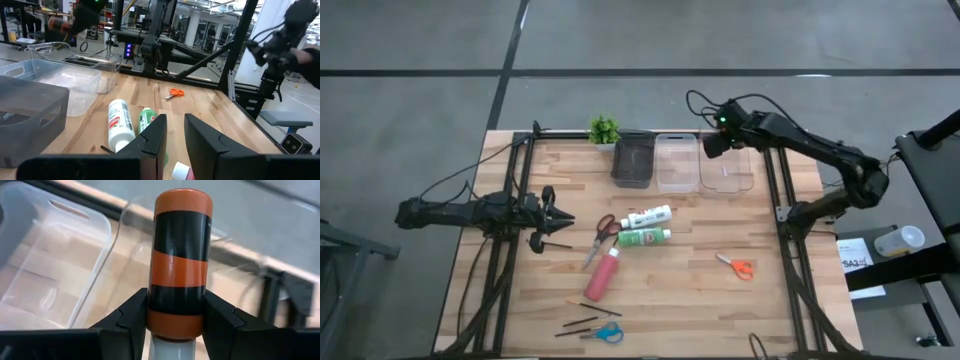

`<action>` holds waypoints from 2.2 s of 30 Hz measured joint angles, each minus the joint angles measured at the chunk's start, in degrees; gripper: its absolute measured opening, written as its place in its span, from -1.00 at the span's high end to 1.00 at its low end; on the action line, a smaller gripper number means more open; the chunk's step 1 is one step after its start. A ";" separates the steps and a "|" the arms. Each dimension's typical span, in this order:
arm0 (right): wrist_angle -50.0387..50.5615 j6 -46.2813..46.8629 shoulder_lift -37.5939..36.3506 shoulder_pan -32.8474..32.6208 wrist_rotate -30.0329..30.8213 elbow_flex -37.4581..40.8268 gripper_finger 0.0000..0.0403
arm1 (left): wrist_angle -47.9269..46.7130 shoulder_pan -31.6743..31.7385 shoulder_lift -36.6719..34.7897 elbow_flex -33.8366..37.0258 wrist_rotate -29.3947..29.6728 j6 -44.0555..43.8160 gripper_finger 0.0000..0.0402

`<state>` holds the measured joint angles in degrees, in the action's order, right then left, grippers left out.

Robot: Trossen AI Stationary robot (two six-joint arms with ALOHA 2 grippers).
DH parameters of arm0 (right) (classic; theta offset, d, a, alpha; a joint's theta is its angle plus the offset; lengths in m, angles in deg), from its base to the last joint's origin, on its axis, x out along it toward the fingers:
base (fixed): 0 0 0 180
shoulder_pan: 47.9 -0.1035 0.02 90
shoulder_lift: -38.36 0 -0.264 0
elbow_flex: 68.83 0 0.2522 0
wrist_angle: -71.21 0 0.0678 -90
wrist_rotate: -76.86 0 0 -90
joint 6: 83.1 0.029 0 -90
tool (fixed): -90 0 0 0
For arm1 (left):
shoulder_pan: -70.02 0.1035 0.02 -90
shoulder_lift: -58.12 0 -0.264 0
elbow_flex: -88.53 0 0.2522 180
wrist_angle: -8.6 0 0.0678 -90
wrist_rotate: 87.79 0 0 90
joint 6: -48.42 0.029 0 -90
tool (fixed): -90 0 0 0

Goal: Pick & Place Paint Supplies
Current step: Put the orange paint bottle into the transparent bin, then put the green paint bottle into the transparent bin

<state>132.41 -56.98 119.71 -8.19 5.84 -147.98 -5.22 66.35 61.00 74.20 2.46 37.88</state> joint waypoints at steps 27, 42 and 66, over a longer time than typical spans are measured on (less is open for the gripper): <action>-11.09 0.91 13.78 6.12 -10.38 10.55 0.23 | 0.00 -0.01 -0.02 0.00 -0.01 0.00 0.62; -12.08 0.91 13.74 6.10 -10.00 11.57 -0.38 | 0.00 0.00 -0.02 0.01 0.00 -0.02 0.62; -7.85 -0.23 7.79 6.06 -10.05 8.28 -0.51 | 0.00 -0.02 -0.02 0.01 0.00 -0.02 0.62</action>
<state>124.56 -57.21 127.50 -2.14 -4.21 -139.71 -5.22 66.34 60.98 74.21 2.46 37.85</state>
